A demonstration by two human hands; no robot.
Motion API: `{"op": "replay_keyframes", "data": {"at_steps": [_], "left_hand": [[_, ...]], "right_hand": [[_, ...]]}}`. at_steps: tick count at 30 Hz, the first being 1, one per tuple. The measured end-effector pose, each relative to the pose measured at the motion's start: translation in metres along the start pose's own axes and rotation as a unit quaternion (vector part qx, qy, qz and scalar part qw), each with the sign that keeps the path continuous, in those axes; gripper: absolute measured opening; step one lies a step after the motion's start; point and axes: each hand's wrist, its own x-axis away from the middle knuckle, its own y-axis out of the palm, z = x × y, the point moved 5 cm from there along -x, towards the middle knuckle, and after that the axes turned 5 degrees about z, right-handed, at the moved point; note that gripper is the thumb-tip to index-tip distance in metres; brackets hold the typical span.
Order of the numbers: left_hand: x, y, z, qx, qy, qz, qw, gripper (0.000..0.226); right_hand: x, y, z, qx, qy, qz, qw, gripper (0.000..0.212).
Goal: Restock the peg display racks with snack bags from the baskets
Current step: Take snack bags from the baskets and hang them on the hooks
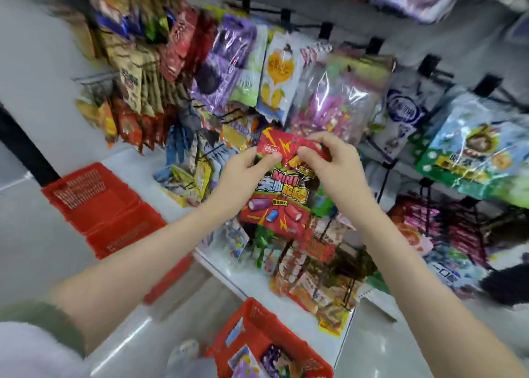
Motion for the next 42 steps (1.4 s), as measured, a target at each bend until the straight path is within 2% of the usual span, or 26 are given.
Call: {"op": "replay_keyframes", "data": {"at_steps": [2,4,6,11,15,19,23,28,31,33,35,38,42], "left_hand": [[-0.02,-0.011,0.024,0.013,0.041,0.016,0.999,0.047],[-0.047,-0.022,0.044,0.031,0.066,0.029,0.997,0.078],[-0.079,-0.035,0.067,0.055,0.094,0.036,0.993,0.086],[-0.164,-0.06,0.144,0.044,0.23,0.022,0.972,0.069],[-0.249,-0.059,0.198,0.029,0.315,-0.036,0.948,0.06],[-0.292,-0.032,0.236,-0.035,0.382,-0.059,0.922,0.042],[-0.304,0.002,0.253,-0.073,0.422,-0.108,0.897,0.041],[-0.303,0.037,0.264,-0.05,0.462,-0.157,0.871,0.043],[-0.3,0.053,0.267,-0.072,0.518,-0.118,0.844,0.03],[-0.297,0.057,0.269,-0.039,0.564,-0.083,0.821,0.04],[-0.294,0.06,0.269,0.005,0.599,-0.092,0.796,0.049],[-0.291,0.062,0.268,-0.001,0.642,-0.068,0.763,0.044],[-0.29,0.062,0.269,-0.001,0.65,-0.052,0.758,0.04]], "right_hand": [[-0.025,0.002,-0.028,0.016,-0.039,0.001,0.999,0.022],[-0.052,0.007,-0.055,0.015,-0.07,0.01,0.997,0.021],[-0.083,0.01,-0.081,0.008,-0.103,0.033,0.994,0.017],[-0.166,0.018,-0.131,-0.016,-0.176,0.137,0.975,0.015],[-0.236,0.009,-0.159,0.031,-0.229,0.27,0.935,0.015],[-0.268,-0.022,-0.164,0.07,-0.237,0.389,0.888,0.009],[-0.268,-0.047,-0.163,0.114,-0.223,0.46,0.852,0.008],[-0.249,-0.069,-0.161,0.153,-0.242,0.517,0.807,0.005],[-0.248,-0.083,-0.162,0.154,-0.216,0.514,0.816,0.011],[-0.248,-0.086,-0.166,0.169,-0.212,0.504,0.82,0.014],[-0.247,-0.087,-0.168,0.173,-0.208,0.496,0.825,0.016],[-0.246,-0.086,-0.167,0.161,-0.205,0.496,0.828,0.016],[-0.248,-0.085,-0.167,0.153,-0.204,0.508,0.823,0.015]]}}
